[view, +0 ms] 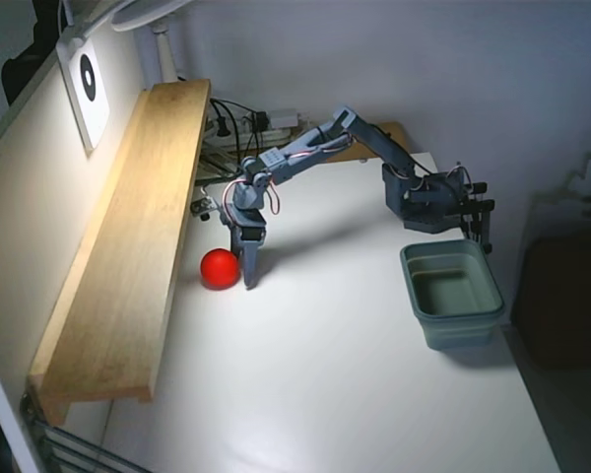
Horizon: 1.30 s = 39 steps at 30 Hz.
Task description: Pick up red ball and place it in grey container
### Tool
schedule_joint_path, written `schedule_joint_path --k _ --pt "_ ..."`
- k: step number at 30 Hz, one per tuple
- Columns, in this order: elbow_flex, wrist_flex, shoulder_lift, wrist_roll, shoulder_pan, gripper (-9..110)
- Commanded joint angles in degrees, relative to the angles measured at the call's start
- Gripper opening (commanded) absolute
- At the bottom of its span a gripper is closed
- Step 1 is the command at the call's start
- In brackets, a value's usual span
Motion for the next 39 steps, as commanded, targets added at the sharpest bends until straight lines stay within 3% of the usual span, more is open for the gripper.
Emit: schedule_joint_path --k 1,6,39 --pt "-10.5 4.1 -2.2 0.1 0.6 38" --pt "-23.1 9.7 -9.3 0.1 0.6 38" --pt "-21.7 9.0 -8.5 0.1 0.6 38"
